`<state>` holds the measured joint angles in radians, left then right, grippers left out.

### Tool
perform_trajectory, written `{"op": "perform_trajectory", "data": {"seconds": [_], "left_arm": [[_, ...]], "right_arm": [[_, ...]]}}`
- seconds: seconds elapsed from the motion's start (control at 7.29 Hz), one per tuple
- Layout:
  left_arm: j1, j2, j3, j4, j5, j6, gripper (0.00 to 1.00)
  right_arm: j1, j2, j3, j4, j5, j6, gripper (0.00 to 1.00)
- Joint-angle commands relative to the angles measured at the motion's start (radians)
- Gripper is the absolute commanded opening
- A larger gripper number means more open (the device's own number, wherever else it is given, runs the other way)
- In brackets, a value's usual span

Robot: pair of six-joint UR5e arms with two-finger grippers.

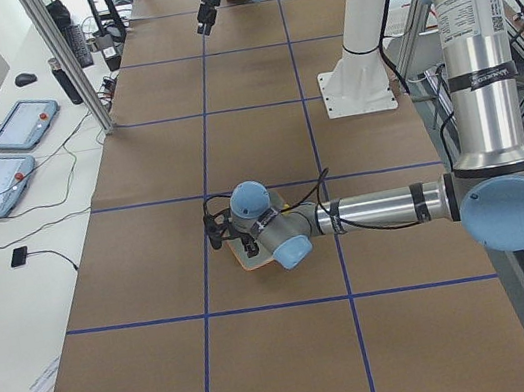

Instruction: Transfer all bananas from basket to plate

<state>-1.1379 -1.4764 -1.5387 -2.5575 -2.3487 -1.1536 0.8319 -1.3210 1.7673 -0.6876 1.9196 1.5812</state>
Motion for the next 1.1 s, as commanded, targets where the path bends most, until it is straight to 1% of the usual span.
{"op": "perform_trajectory", "data": {"seconds": [0.0,0.27,0.41,0.55,0.69,0.82,0.96], "left_arm": [[0.0,-0.015,-0.006,-0.001,-0.009,0.0,0.99],[-0.002,-0.045,-0.003,0.0,-0.004,-0.002,0.99],[-0.002,-0.057,0.0,0.0,-0.003,-0.002,0.99],[-0.002,-0.056,-0.001,0.0,-0.001,-0.003,0.99],[0.0,-0.059,0.002,0.0,0.002,-0.006,0.99],[0.0,-0.059,-0.001,-0.003,0.002,-0.008,0.99],[0.0,-0.059,0.002,-0.003,0.002,-0.008,0.99]], "right_arm": [[0.083,-0.059,-0.008,-0.001,0.053,-0.056,1.0],[0.22,-0.162,-0.058,0.005,0.168,-0.276,1.0],[0.313,-0.231,-0.099,-0.001,0.233,-0.414,1.0],[0.396,-0.286,-0.159,-0.035,0.254,-0.56,1.0],[0.496,-0.316,-0.223,-0.047,0.271,-0.754,1.0],[0.644,-0.311,-0.305,-0.099,0.388,-0.938,1.0],[0.752,-0.31,-0.346,-0.18,0.52,-1.065,1.0]]}}
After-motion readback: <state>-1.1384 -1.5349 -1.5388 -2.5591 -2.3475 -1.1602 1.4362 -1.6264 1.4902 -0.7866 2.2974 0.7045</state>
